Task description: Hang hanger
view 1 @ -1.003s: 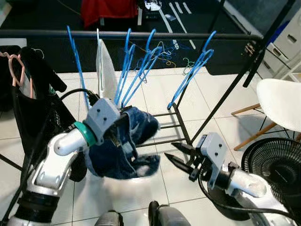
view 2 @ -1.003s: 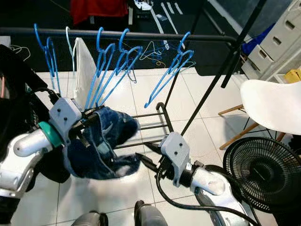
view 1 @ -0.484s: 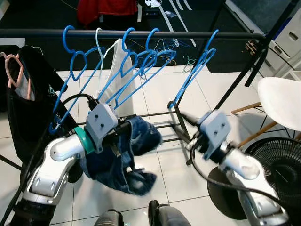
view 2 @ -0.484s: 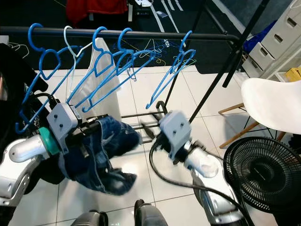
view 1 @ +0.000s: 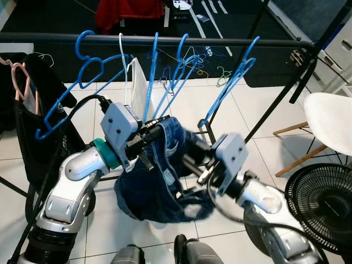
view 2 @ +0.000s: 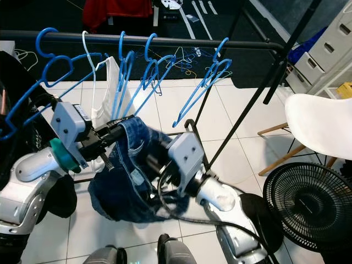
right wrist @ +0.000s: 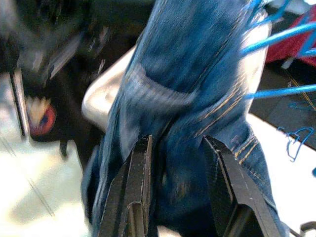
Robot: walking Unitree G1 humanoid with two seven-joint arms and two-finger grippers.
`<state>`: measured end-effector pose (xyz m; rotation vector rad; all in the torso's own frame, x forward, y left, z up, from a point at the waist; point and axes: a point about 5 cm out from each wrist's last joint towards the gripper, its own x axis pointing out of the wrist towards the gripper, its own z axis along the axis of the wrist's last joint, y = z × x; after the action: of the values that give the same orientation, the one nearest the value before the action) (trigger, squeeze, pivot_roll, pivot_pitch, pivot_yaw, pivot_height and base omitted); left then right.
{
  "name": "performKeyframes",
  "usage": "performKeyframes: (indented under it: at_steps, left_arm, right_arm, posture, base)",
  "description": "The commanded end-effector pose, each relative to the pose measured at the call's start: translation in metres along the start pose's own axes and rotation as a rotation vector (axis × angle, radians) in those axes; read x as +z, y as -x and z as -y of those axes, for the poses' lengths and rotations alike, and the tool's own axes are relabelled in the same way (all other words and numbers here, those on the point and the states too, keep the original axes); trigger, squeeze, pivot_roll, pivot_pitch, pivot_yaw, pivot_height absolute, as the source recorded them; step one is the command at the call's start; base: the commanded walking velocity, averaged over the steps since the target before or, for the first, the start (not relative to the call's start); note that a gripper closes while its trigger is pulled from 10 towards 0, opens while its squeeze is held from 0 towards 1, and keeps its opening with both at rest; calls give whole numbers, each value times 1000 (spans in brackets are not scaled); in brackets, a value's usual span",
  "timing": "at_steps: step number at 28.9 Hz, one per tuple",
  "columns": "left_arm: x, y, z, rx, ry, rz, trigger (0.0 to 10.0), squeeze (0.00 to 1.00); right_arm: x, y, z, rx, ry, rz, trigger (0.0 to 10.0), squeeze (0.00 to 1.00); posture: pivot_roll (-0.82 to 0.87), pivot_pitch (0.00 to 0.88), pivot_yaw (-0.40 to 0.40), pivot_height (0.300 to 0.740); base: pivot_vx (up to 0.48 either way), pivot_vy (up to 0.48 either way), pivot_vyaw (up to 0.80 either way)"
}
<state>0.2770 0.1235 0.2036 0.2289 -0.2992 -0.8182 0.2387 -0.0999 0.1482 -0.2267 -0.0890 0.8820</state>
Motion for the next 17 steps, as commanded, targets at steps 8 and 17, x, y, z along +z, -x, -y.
performKeyframes:
  at_steps: [8, 17]
  left_arm:
    - [10, -3, 9, -37, 8, 36, 10000, 0]
    - [14, -6, 12, -53, 15, 50, 10000, 0]
  right_arm:
    - [3, -7, -2, -14, 86, 12, 10000, 0]
    - [8, -23, 8, -108, 88, 69, 10000, 0]
  posture:
    - [-30, 89, -34, 733]
    - [-24, 89, -31, 733]
  base:
    - [0, 0, 0]
    - [0, 0, 0]
